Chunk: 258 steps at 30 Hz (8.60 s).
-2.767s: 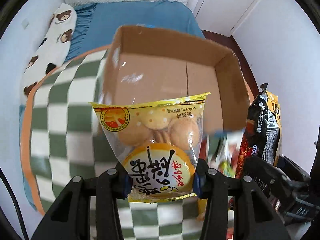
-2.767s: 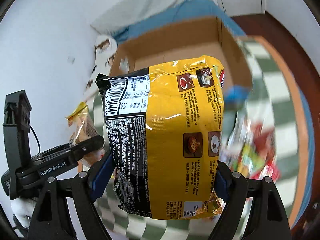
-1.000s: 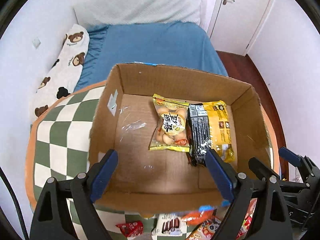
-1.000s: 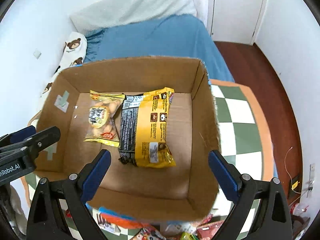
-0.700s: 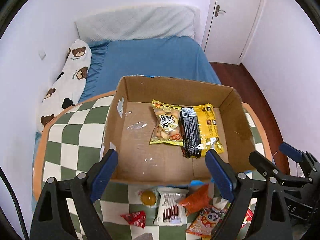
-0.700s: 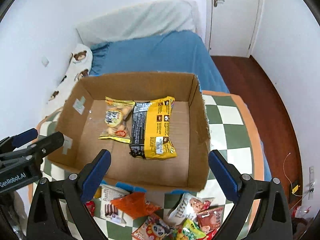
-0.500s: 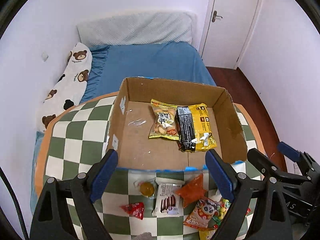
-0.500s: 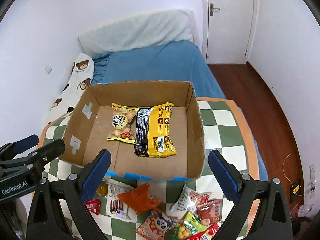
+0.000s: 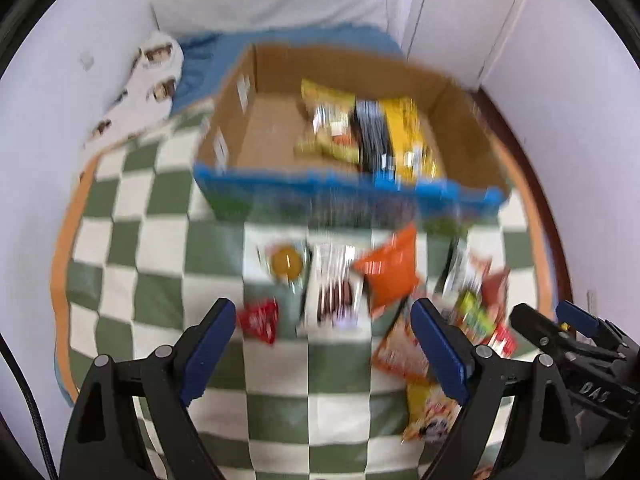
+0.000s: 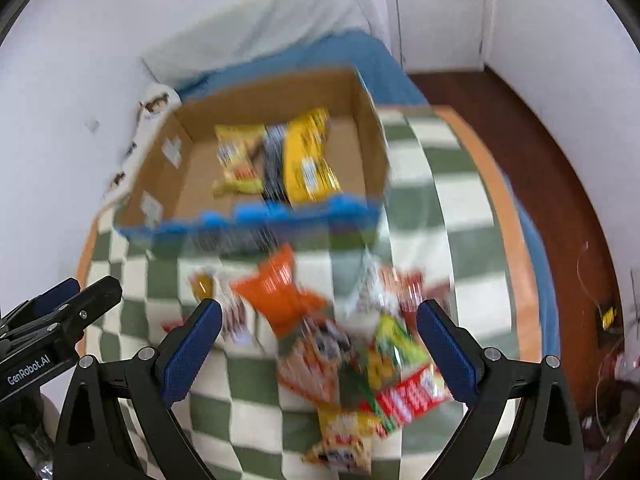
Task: Organize snacks
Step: 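Move both tools back over the remaining snack pile, then grasp the panda-print bag with left tool while right tool grasps green PaoPaoTang bag, then carry both bags into the box and open both tools, then move both tools back over the remaining snacks, then grasp the Franzzi cookie pack with left tool while right tool grasps yellow panda chip bag, then carry both packs into the box and open both tools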
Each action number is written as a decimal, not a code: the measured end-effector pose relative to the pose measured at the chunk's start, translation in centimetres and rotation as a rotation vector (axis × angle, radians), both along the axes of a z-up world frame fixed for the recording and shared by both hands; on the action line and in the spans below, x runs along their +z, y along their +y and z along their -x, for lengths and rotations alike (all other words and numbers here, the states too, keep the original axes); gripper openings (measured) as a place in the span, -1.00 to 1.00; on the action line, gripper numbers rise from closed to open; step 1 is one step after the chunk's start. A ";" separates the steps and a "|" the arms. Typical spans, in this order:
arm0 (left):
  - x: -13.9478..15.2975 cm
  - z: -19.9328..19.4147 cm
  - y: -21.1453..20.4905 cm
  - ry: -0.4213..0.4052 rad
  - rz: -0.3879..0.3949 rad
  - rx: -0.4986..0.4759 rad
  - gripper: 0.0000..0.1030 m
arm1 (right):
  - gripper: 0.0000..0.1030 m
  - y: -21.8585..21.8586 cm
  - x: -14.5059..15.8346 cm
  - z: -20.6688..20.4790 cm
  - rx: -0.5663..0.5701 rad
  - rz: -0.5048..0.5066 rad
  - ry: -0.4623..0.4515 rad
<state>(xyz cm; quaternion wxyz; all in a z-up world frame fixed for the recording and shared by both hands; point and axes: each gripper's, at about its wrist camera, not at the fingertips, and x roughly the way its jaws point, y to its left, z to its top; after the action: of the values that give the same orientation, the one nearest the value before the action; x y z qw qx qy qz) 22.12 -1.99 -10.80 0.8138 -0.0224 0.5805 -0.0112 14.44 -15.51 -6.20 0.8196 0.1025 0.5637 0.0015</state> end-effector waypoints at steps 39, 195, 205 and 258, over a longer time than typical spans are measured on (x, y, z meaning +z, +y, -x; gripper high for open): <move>-17.4 5.8 -5.5 0.440 -0.001 -0.054 0.03 | 0.18 -4.0 -19.1 -1.0 -0.195 -0.113 0.362; -2.6 1.9 2.2 0.036 -0.114 -0.074 0.75 | 0.72 1.1 -5.3 1.6 -0.032 -0.109 0.151; -10.1 -2.4 0.8 0.218 -0.123 -0.211 0.75 | 0.67 0.5 -18.5 6.9 -0.152 -0.180 0.453; -16.1 5.8 3.8 0.408 0.089 0.070 0.11 | 0.05 6.9 -17.8 6.0 0.063 -0.063 0.348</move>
<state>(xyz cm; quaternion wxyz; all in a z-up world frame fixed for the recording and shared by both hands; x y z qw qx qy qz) 16.33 1.84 -26.93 0.6774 -0.0804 0.7312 -0.0039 8.44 -8.63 -24.03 0.7055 0.1094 0.6997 0.0270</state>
